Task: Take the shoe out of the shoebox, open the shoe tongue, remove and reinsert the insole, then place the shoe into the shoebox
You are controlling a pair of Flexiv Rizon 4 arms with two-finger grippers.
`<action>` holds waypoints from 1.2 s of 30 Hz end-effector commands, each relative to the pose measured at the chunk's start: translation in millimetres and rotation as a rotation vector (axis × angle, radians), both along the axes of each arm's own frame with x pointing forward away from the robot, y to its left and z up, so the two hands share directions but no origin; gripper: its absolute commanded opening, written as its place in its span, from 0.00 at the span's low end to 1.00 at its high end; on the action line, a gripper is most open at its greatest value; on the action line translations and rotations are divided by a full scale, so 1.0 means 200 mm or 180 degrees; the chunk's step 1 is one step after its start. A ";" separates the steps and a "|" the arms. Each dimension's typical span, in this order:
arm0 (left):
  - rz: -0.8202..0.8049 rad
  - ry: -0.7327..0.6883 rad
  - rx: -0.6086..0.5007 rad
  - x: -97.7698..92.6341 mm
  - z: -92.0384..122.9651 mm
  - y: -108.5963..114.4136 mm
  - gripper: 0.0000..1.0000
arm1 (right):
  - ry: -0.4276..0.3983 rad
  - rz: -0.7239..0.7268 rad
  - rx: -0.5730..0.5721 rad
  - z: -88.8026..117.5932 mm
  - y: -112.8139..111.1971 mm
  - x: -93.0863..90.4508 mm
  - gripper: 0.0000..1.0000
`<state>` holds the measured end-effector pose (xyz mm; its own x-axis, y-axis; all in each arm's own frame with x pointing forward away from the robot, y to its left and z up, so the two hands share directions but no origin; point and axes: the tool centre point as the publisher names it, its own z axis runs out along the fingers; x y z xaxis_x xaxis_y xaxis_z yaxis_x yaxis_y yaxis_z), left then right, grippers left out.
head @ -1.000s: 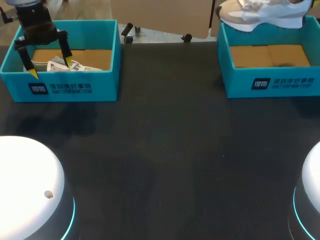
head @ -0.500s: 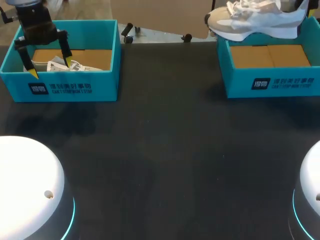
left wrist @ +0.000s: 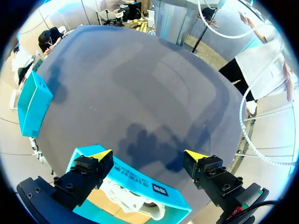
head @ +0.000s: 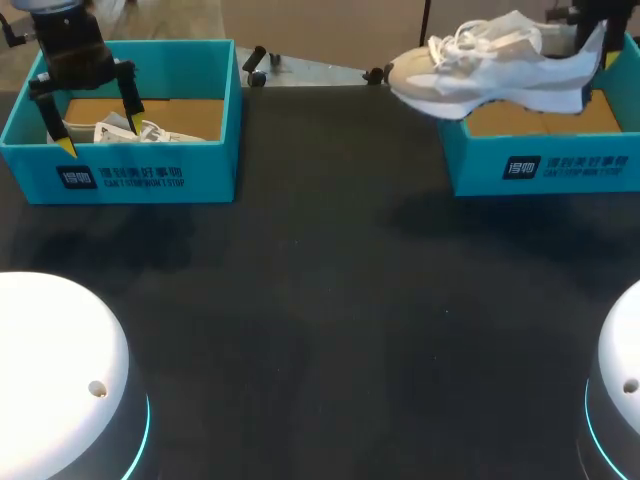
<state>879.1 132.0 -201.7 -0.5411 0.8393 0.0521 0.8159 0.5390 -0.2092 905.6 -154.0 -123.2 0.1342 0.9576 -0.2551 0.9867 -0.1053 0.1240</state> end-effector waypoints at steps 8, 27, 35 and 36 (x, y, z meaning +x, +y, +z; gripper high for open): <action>-0.0003 -0.0004 0.0002 0.00 0.00 0.00 1.00 | -0.0079 -0.0090 -0.0097 0.03 0.18 -0.24 0.00; -0.0003 -0.0004 0.0002 0.00 0.00 0.00 1.00 | -0.0112 -0.0246 -0.0132 0.00 0.49 -0.67 0.00; -0.0003 -0.0004 0.0002 0.00 0.00 0.00 1.00 | -0.0098 -0.0133 -0.0132 -0.02 0.61 -0.85 0.00; -0.0003 -0.0004 0.0002 0.00 0.00 0.00 1.00 | -0.0099 -0.0141 -0.0127 -0.03 0.63 -0.88 0.00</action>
<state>879.1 132.0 -201.7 -0.5411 0.8394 0.0522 0.8159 0.5390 -0.2092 741.3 -33.1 -129.3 0.1791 0.9404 -0.2892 0.9804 -0.1459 0.1326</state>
